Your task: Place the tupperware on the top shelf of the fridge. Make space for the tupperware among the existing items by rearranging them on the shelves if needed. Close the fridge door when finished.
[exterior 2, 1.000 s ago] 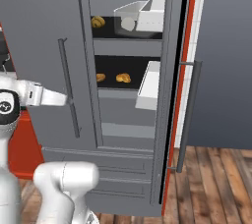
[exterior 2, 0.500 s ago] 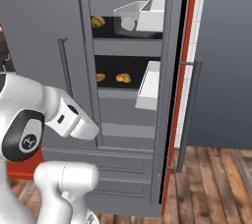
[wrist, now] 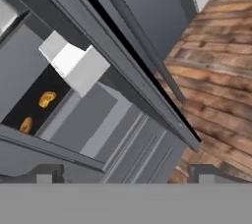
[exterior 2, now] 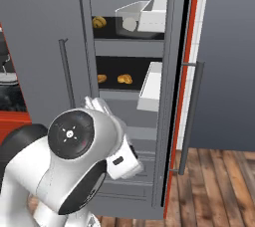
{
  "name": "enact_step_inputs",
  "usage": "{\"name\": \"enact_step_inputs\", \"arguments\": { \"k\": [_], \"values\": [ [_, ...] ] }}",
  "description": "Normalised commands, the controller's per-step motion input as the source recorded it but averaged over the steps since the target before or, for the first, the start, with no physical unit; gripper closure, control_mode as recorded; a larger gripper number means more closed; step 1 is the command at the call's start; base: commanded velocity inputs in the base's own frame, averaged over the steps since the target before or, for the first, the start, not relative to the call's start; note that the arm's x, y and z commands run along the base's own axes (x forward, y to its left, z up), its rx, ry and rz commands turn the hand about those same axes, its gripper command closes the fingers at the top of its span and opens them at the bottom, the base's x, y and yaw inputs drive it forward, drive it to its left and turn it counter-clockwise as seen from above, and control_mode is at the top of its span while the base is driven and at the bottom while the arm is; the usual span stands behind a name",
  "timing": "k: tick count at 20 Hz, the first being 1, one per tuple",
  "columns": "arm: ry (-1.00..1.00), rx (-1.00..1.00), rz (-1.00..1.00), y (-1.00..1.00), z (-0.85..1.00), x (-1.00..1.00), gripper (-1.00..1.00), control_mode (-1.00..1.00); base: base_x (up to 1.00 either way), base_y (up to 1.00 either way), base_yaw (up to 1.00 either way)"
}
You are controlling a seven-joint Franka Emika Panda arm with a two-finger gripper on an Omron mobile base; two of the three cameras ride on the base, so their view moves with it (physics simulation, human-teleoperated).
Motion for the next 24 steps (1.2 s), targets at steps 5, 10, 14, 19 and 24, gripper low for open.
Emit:
{"name": "enact_step_inputs", "arguments": {
  "k": [5, 10, 14, 19, 24],
  "values": [
    [0.00, 0.21, 0.00, -0.94, -0.18, 0.00, -1.00, -1.00, 0.00, 0.00, 0.00],
    [0.00, 0.29, 0.00, -0.81, -0.19, 0.40, -1.00, -1.00, 0.00, 0.00, 0.00],
    [0.00, 0.32, 0.00, -0.88, -0.36, 0.66, -1.00, -1.00, 0.00, 0.00, 0.00],
    [0.00, 0.28, 0.02, -0.64, -0.52, 0.62, -1.00, -1.00, 0.00, 0.00, 0.00],
    [0.00, 0.14, 0.07, -0.28, -0.61, 0.67, -1.00, -1.00, 0.00, 0.00, 0.00]
  ]
}}
